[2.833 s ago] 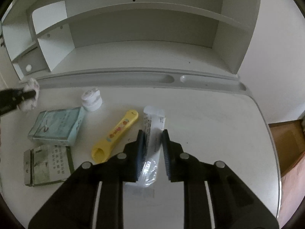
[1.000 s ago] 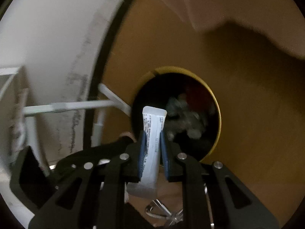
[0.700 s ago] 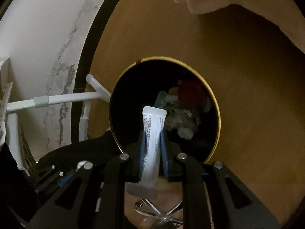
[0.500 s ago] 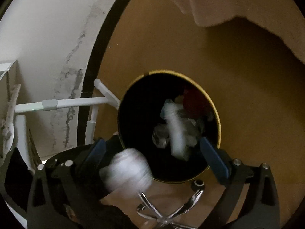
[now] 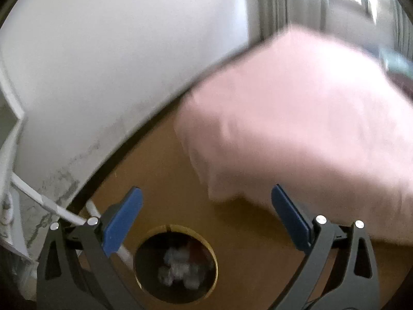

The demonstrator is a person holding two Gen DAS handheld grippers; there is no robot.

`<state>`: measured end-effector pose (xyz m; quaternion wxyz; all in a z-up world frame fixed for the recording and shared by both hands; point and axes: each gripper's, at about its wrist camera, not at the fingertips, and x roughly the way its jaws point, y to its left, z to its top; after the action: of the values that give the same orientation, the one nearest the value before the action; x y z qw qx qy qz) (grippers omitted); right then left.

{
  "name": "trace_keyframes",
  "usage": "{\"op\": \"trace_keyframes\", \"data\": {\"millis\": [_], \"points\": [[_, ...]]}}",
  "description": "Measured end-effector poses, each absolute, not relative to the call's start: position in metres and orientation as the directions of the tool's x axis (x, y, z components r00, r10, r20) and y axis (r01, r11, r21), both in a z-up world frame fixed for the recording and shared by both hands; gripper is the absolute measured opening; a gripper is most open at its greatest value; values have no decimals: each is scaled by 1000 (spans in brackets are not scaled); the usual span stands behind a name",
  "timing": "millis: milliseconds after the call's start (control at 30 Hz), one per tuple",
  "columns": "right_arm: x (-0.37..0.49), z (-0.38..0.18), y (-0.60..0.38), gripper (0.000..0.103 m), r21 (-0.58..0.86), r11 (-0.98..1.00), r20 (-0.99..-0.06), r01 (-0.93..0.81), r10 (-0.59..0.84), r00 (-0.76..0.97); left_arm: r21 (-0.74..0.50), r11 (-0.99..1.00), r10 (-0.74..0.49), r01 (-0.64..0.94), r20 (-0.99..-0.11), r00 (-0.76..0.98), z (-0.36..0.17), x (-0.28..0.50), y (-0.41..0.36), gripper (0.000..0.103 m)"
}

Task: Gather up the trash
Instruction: 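Grasp the light-blue pack with the left tool while the right tool grasps the printed booklet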

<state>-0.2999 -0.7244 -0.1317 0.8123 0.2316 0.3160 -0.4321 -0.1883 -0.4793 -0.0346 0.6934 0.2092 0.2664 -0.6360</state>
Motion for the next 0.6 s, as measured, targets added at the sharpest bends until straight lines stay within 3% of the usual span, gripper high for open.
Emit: {"op": "trace_keyframes", "data": {"millis": [100, 233, 367, 600], "points": [[-275, -82, -697, 97, 97, 598, -617, 796, -591, 519, 11, 246, -809, 969, -548, 211, 12, -155, -433, 97], [-224, -44, -648, 97, 95, 713, -541, 694, -549, 637, 42, 472, -747, 881, -512, 425, 35, -93, -359, 97], [-161, -33, -594, 97, 95, 841, -547, 533, -404, 734, 145, 737, -508, 660, -525, 682, 32, -20, -253, 97], [-50, -16, -473, 97, 38, 963, -543, 265, -203, 814, 211, 937, -89, 279, -627, 774, 1, 38, -72, 97]]}}
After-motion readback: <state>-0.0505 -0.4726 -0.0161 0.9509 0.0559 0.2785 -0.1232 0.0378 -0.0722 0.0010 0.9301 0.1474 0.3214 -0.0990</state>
